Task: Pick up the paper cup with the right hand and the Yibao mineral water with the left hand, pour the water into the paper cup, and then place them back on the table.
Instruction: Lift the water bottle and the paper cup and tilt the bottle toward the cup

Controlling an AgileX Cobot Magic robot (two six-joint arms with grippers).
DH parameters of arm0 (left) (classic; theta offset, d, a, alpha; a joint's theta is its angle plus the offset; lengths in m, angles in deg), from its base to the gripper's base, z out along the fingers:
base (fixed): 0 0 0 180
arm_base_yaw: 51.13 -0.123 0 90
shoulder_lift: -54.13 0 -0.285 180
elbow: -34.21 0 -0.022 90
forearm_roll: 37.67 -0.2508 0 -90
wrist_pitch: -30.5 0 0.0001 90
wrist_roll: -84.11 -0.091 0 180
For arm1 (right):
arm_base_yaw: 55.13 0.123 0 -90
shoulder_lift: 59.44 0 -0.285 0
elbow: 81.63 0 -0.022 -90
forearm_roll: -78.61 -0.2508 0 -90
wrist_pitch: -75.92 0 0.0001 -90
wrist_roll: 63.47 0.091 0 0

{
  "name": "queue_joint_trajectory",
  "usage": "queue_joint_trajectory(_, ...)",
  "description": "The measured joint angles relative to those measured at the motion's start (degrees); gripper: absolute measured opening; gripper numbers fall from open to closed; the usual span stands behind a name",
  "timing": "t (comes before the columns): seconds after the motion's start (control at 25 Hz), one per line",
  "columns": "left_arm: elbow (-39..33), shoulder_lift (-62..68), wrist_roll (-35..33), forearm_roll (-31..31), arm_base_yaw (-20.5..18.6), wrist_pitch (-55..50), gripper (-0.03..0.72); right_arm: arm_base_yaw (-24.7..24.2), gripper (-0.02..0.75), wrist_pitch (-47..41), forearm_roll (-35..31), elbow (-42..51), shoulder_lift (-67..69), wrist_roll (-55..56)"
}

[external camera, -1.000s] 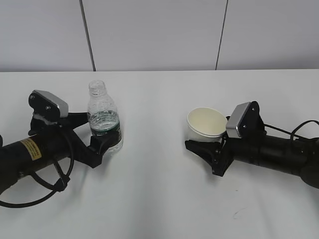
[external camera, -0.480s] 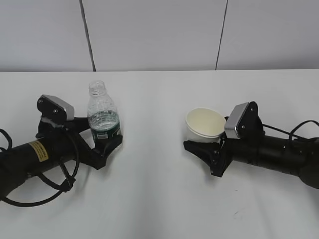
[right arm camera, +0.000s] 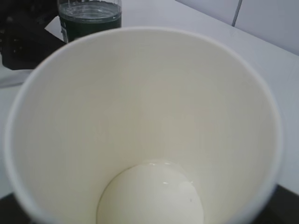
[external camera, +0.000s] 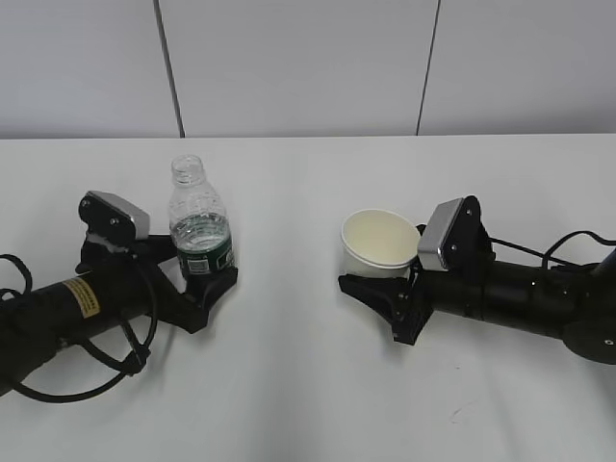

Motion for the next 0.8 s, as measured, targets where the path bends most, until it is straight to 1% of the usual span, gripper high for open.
queue_joint_trajectory(0.2, 0.3, 1.1, 0.1, 1.4, 0.0, -0.1, 0.587, 0.0, 0.493, 0.0, 0.0, 0.0, 0.0, 0.0)
queue_joint_trajectory(0.52, 1.1, 1.1, 0.1, 1.5, 0.0, -0.1, 0.586, 0.0, 0.493, 0.0, -0.1, 0.0, 0.0, 0.0)
queue_joint_trajectory(0.64, 1.4, 1.1, 0.1, 1.5, 0.0, -0.1, 0.562, 0.0, 0.493, 0.0, -0.1, 0.0, 0.0, 0.0)
queue_joint_trajectory(0.8, 1.4, 1.1, 0.1, 1.3, 0.0, -0.1, 0.504, 0.0, 0.493, 0.0, -0.1, 0.0, 0.0, 0.0)
